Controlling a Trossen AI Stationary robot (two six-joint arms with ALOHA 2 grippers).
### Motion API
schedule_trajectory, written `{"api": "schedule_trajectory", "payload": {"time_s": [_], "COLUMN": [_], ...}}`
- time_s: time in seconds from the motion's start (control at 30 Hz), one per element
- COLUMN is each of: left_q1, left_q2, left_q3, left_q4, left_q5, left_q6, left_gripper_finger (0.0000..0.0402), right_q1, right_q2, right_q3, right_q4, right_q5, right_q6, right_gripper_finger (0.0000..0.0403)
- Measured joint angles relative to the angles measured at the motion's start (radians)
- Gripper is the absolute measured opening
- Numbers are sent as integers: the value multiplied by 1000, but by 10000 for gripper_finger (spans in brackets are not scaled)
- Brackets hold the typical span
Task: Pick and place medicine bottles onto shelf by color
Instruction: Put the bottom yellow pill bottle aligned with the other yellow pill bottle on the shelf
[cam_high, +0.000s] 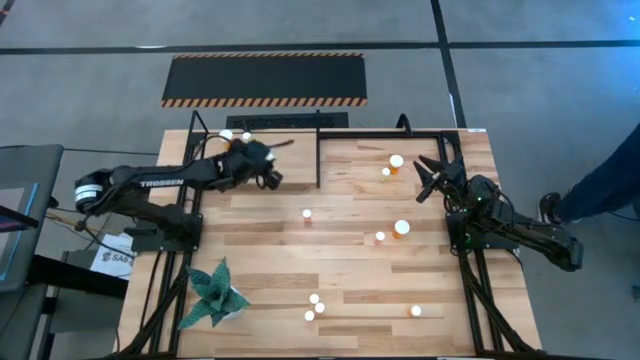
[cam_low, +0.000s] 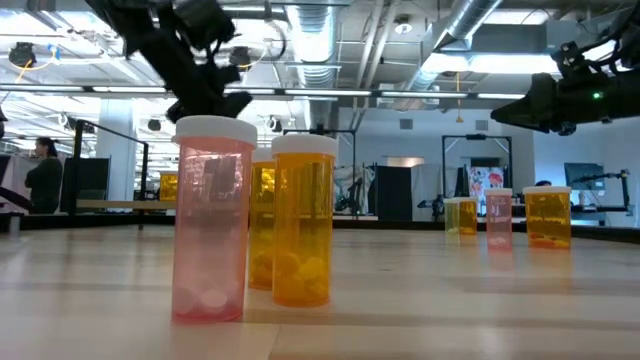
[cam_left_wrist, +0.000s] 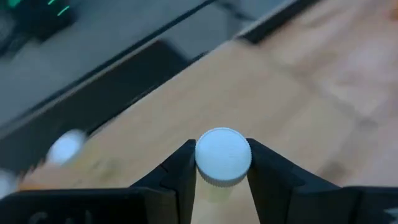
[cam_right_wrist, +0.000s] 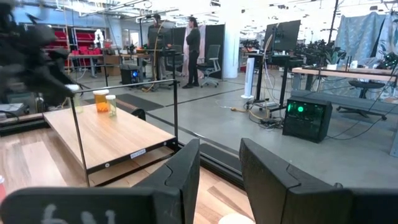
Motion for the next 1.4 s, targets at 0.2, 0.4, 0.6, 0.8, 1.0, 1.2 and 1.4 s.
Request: {"api": "schedule_trajectory", "payload": {"time_s": [0.2,0.4,0.6,0.8,1.0,1.2,1.4], "left_q1": [135,205,210,210,210,210,209], "left_q2": [22,22,22,22,22,22,22], "left_q3": [-96,-180,-223,-233,-233,-233,-233], "left_q4": [88,187,250,250,250,254,265], "left_q5": [-18,-22,-56,-107,-110,-111,-118], "left_q6": [-147,-185,-201,-211,-211,-211,-211], "left_gripper_finger": [108,108,108,108,108,108,108], "right_q1": [0,0,0,0,0,0,0], "right_q2": [0,0,0,0,0,0,0], "right_q3": [0,0,0,0,0,0,0], "right_q4": [0,0,0,0,0,0,0], "right_q5": [0,0,0,0,0,0,0], "right_q6": [0,0,0,0,0,0,0], "right_gripper_finger": [138,137,138,137,138,137,138]}}
